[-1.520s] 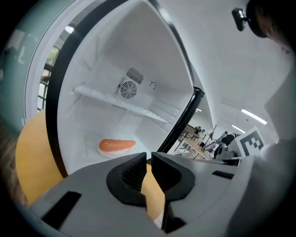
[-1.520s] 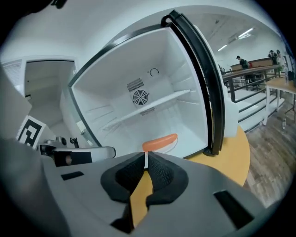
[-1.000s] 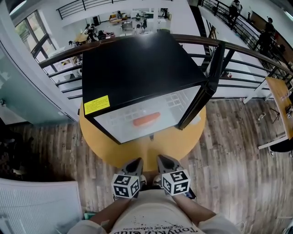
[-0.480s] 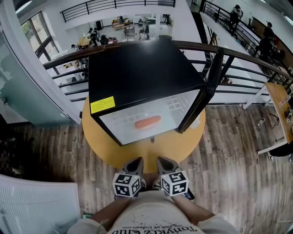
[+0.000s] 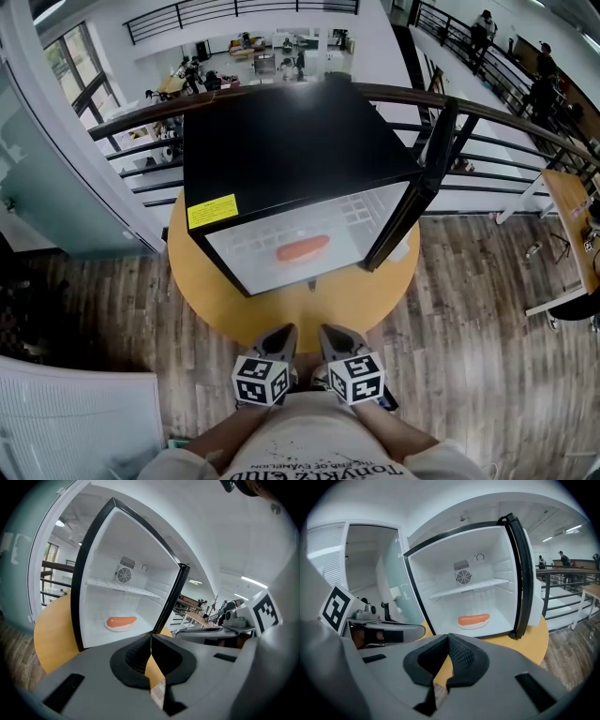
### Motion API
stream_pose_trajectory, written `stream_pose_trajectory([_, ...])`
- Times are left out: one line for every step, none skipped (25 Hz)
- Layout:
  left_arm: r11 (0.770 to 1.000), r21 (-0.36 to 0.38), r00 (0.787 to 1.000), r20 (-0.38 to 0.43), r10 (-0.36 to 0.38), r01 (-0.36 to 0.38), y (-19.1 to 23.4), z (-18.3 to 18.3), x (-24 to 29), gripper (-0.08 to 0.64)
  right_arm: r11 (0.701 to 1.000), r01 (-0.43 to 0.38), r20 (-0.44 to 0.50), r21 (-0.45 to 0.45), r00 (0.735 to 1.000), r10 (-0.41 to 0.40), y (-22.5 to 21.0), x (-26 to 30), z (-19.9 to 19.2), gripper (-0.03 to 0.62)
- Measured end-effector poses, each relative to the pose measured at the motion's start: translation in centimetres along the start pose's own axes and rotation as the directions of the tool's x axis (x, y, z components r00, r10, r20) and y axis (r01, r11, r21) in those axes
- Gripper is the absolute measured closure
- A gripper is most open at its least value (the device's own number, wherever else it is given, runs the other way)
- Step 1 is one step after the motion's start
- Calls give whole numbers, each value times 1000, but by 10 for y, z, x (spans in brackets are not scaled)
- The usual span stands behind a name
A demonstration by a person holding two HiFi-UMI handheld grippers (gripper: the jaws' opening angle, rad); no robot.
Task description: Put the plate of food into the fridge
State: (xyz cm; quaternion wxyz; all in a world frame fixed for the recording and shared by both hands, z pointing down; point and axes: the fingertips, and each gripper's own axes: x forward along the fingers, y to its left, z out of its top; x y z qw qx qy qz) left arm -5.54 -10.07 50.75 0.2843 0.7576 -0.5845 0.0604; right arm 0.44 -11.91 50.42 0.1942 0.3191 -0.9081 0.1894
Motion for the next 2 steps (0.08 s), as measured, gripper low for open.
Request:
stream_pose_trajectory([1000, 1, 1000, 2, 0, 0, -1, -1, 0, 535, 1000, 0, 0, 1, 1000, 0, -1, -1, -2, 566])
stream_pose_trajectory([1000, 3, 1000, 4, 1, -1, -2, -2, 0, 535, 1000, 0, 0, 3, 1000, 0, -1, -2, -4, 566])
